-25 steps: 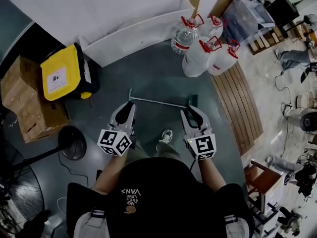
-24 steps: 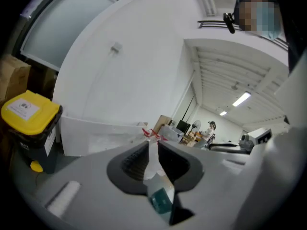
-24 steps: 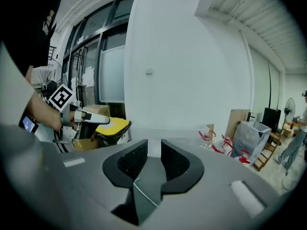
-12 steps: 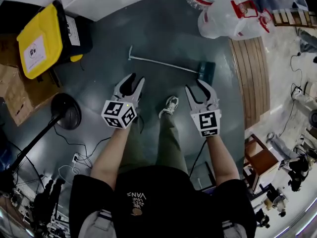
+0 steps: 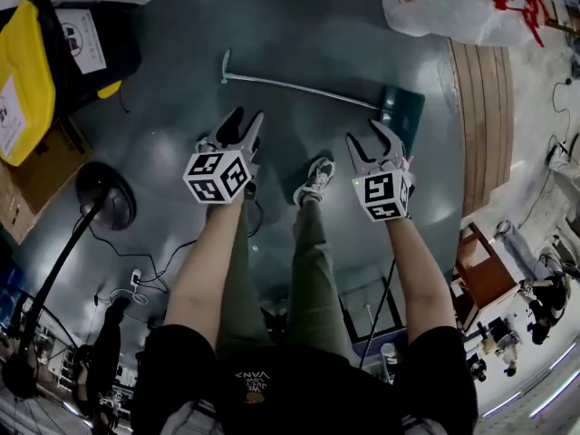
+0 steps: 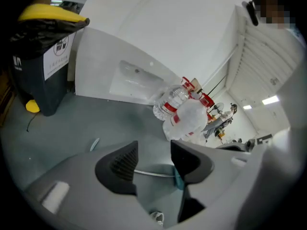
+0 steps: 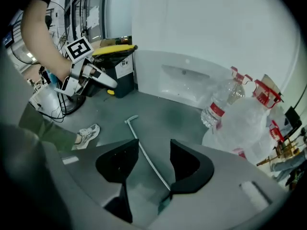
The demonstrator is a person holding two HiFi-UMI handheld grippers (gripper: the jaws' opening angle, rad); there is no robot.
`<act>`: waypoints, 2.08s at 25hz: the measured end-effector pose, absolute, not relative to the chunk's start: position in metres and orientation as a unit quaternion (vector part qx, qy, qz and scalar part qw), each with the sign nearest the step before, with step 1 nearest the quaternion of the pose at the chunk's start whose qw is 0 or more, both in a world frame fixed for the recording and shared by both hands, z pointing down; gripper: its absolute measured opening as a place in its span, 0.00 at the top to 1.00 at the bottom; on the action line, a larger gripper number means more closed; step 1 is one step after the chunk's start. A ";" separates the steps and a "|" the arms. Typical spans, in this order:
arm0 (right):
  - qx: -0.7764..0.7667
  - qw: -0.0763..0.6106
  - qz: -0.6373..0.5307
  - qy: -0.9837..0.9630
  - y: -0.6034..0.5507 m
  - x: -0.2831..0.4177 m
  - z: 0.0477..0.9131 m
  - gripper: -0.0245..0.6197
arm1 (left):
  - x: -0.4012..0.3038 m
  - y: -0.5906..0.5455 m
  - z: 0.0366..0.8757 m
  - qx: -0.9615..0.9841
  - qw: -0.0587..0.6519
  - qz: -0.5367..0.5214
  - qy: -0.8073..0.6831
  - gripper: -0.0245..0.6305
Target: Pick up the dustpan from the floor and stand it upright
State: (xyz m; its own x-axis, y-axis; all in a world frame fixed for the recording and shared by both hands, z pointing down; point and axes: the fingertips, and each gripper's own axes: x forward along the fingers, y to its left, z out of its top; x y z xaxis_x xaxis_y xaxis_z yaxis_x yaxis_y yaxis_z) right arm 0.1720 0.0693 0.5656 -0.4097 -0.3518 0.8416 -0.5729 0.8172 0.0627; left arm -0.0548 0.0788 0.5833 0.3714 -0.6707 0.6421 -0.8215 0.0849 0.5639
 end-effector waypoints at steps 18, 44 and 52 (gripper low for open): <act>0.114 0.604 0.086 -0.784 0.072 0.178 0.863 0.68 | -0.091 0.082 0.820 0.608 0.546 0.075 -0.572 0.53; 0.048 0.666 0.068 -0.741 0.068 0.217 0.983 0.83 | -0.066 0.085 0.934 0.562 0.613 0.050 -0.553 0.51; 0.071 0.619 0.067 -0.779 0.072 0.189 0.930 0.85 | -0.070 0.054 0.870 0.573 0.603 -0.034 -0.554 0.50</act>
